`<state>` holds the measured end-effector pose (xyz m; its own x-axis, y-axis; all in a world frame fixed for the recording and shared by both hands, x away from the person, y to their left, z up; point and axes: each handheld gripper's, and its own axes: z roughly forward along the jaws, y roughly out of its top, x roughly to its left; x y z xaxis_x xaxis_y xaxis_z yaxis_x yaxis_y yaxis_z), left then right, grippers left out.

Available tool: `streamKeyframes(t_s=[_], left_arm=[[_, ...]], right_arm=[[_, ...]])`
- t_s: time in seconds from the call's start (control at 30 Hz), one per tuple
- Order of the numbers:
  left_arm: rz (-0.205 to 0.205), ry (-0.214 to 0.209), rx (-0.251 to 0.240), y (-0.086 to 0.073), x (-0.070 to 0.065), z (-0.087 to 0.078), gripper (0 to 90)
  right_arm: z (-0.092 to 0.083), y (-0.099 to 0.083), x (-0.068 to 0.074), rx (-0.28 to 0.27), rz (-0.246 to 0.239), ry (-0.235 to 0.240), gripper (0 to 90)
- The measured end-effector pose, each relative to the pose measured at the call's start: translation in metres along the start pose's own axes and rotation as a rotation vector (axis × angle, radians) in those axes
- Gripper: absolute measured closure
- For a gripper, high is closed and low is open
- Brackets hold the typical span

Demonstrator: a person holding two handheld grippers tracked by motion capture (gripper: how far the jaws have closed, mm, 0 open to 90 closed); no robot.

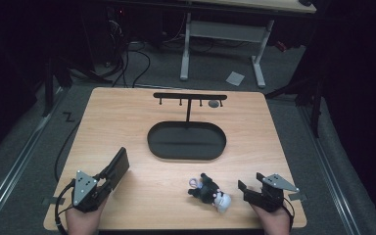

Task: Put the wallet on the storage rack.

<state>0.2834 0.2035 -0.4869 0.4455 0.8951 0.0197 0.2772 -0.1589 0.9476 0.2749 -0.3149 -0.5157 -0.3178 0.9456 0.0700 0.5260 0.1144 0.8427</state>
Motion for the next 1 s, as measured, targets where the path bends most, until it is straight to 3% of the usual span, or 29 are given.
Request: streamKeyframes(t_s=[0.27,0.43,0.53,0.63,0.8,1.0], left_arm=[[-0.036,-0.024,-0.02,0.008,-0.004,0.015,74.7],[-0.025,-0.041,-0.028,0.016,-0.011,0.022,74.7],[-0.026,-0.052,-0.027,0.024,-0.016,0.026,74.7],[-0.028,-0.053,-0.028,0.031,-0.02,0.03,74.7],[-0.038,-0.054,-0.044,0.043,-0.028,0.039,74.7],[-0.05,-0.058,-0.05,0.055,-0.039,0.054,74.8]], right_arm=[[-0.007,0.003,0.005,-0.014,-0.007,-0.019,17.1],[-0.01,0.003,0.001,0.001,-0.009,-0.009,16.6],[-0.011,0.001,-0.004,0.024,-0.049,-0.032,14.6],[-0.011,-0.004,-0.008,-0.002,-0.036,-0.025,14.0],[-0.01,-0.004,-0.011,-0.038,-0.073,-0.013,13.9],[-0.006,-0.005,-0.01,-0.031,-0.069,0.013,13.8]])
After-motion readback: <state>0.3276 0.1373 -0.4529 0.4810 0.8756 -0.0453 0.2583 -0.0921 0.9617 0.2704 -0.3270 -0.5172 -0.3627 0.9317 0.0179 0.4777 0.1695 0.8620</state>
